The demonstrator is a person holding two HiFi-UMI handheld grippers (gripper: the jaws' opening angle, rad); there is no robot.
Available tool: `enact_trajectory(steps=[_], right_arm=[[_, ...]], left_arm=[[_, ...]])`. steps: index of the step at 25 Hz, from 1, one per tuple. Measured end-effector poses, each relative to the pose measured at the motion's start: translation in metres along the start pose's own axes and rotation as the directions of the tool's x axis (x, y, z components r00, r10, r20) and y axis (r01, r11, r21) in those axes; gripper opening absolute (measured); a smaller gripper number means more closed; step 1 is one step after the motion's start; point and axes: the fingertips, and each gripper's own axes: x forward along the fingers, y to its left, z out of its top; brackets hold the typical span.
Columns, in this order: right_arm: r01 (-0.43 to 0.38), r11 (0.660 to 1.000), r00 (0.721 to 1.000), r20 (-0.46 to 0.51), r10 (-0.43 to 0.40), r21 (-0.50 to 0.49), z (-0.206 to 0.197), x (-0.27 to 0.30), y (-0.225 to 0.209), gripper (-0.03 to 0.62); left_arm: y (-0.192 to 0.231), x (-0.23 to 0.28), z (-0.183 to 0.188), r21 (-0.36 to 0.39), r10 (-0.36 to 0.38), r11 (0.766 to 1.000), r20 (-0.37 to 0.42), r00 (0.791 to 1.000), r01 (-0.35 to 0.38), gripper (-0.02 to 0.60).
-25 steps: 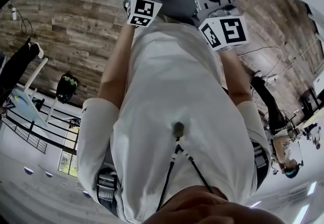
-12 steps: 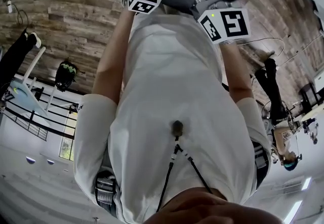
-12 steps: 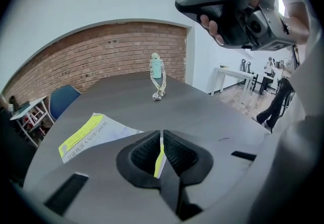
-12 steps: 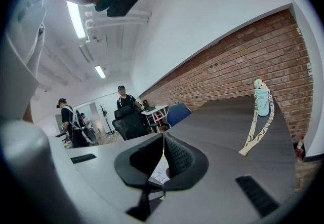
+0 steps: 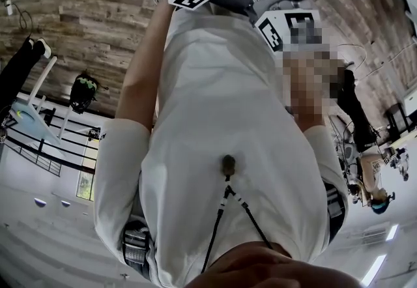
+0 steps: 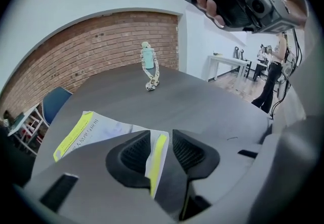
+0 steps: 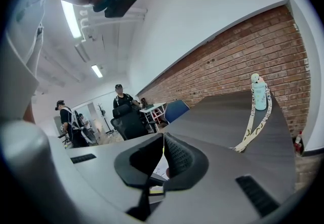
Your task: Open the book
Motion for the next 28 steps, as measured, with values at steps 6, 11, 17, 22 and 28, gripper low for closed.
enact_trajectory(steps=[6,11,17,22,28], right_arm=[[0.004,1.0,1.0,-0.002,-0.004,0.006,-0.003,-0.004,0.003,0.037],[-0.003,1.0,1.0,-0.006,0.003,0.006,-0.005,-0.008,0.007,0.037],[-0.007,1.0,1.0,-0.005,0.007,0.008,-0.006,-0.011,0.01,0.037],[-0.01,1.0,1.0,-0.004,0.01,0.006,-0.006,-0.011,0.01,0.037],[-0.015,1.0,1.0,-0.01,0.015,0.001,-0.007,-0.01,0.011,0.037]], left_arm=[[-0.003,0.004,-0.01,0.05,0.023,0.999,-0.059,0.998,-0.02,0.192],[0.001,0.004,-0.014,0.065,0.059,0.996,-0.091,0.994,-0.053,0.196],[0.008,0.0,-0.015,0.055,0.094,0.995,-0.099,0.991,-0.089,0.196],[0.011,-0.005,-0.015,0.043,0.114,0.993,-0.088,0.99,-0.111,0.196],[0.015,-0.007,-0.021,0.044,0.137,0.99,-0.099,0.986,-0.133,0.195]])
